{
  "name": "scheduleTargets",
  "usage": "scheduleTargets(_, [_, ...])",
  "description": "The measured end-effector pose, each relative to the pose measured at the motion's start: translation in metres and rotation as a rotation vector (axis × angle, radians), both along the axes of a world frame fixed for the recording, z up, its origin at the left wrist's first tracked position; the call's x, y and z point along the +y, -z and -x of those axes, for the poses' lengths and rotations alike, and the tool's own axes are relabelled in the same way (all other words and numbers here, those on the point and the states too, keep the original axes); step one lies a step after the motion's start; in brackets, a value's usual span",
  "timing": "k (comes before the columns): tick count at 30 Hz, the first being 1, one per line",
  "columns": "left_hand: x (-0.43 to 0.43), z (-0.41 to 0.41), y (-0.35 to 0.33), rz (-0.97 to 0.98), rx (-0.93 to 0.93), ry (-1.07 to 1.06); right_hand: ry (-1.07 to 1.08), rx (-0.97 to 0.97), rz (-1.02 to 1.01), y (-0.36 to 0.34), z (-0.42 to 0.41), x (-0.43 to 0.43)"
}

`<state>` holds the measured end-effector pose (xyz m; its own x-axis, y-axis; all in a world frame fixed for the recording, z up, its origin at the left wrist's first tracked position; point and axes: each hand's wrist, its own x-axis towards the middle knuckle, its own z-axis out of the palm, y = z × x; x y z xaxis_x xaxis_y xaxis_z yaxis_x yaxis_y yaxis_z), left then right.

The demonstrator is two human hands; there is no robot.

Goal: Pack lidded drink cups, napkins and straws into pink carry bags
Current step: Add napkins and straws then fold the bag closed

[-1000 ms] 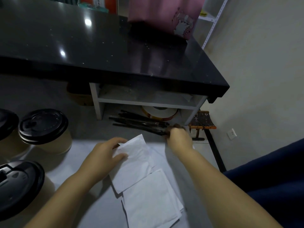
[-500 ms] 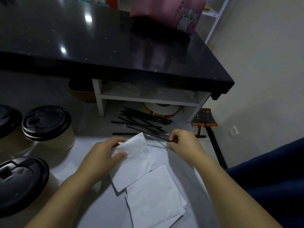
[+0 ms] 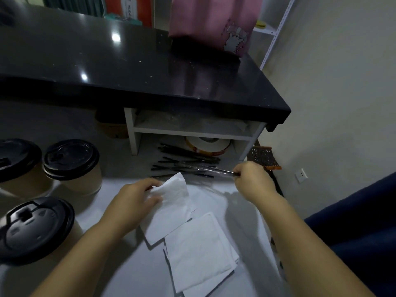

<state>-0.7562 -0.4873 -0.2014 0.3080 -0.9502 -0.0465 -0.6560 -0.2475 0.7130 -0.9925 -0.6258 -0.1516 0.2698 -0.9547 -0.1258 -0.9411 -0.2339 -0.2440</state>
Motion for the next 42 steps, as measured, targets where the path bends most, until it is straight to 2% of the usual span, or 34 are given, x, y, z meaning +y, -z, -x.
scheduleTargets(4, [0.007, 0.005, -0.012, 0.019, -0.023, -0.005, 0.053, 0.183, 0.106, -0.033, 0.015, 0.012])
scheduleTargets(9, [0.019, 0.014, -0.026, 0.061, -0.063, 0.014, 0.126, 0.270, 0.020, -0.053, 0.036, 0.038])
scheduleTargets(16, [0.043, 0.023, -0.042, 0.132, -0.104, 0.039, 0.181, -0.131, -0.129, -0.036, 0.059, 0.076])
scheduleTargets(21, [0.064, 0.021, -0.057, 0.201, -0.090, 0.041, 0.207, -0.482, -0.099, -0.024, 0.047, 0.108])
scheduleTargets(24, [0.086, 0.012, -0.077, 0.277, -0.062, 0.036, 0.129, -0.611, -0.059, -0.030, 0.026, 0.125])
scheduleTargets(31, [0.168, -0.063, -0.145, 0.503, -0.121, -0.022, -0.177, -0.827, 0.048, -0.069, -0.072, 0.181])
scheduleTargets(38, [0.282, -0.175, -0.189, 0.599, -0.257, -0.097, -0.293, -0.980, 0.138, -0.108, -0.207, 0.266])
scheduleTargets(42, [0.342, -0.240, -0.196, 0.599, -0.321, -0.143, -0.348, -1.031, 0.100, -0.116, -0.282, 0.308])
